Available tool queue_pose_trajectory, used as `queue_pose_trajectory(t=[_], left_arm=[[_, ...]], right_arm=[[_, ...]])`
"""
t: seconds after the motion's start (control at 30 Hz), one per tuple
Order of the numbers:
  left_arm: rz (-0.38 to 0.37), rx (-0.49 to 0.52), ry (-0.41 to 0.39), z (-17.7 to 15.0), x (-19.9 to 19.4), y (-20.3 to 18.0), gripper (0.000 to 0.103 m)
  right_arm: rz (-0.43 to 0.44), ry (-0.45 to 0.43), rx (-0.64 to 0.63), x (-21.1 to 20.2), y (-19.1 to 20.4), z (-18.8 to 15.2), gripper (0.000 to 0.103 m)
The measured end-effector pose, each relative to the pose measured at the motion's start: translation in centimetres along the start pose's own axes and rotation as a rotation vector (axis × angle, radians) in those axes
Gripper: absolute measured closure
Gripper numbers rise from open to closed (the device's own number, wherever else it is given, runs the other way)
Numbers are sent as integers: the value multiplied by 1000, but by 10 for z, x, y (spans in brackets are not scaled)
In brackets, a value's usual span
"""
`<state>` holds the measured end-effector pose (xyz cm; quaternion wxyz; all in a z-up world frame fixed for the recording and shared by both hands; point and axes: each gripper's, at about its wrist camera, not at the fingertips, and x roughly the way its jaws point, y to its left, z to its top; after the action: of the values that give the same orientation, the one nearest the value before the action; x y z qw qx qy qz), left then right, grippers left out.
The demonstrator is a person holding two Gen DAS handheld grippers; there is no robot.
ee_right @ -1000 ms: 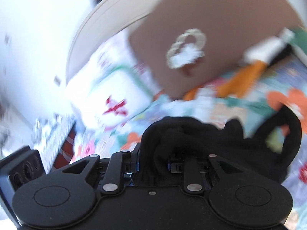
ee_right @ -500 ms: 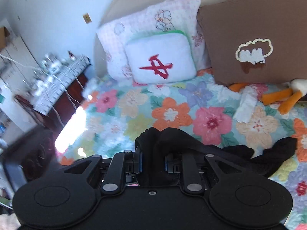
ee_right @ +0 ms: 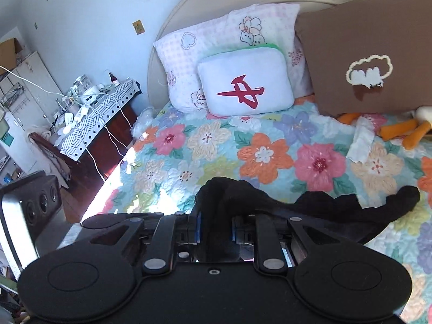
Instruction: Fold clothes
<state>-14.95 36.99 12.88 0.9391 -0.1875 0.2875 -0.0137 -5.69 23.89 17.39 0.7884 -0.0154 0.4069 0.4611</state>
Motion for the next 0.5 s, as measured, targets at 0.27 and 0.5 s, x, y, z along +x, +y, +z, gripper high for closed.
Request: queue_pose_trajectory(t=[0.27, 0.5], left_arm=[[-54, 39, -14, -8, -40, -56, 92], [-48, 83, 12, -11, -58, -99, 92]], right_arm=[[-30, -21, -70, -72, 11, -9, 82], [12, -32, 5, -108, -1, -21, 82]])
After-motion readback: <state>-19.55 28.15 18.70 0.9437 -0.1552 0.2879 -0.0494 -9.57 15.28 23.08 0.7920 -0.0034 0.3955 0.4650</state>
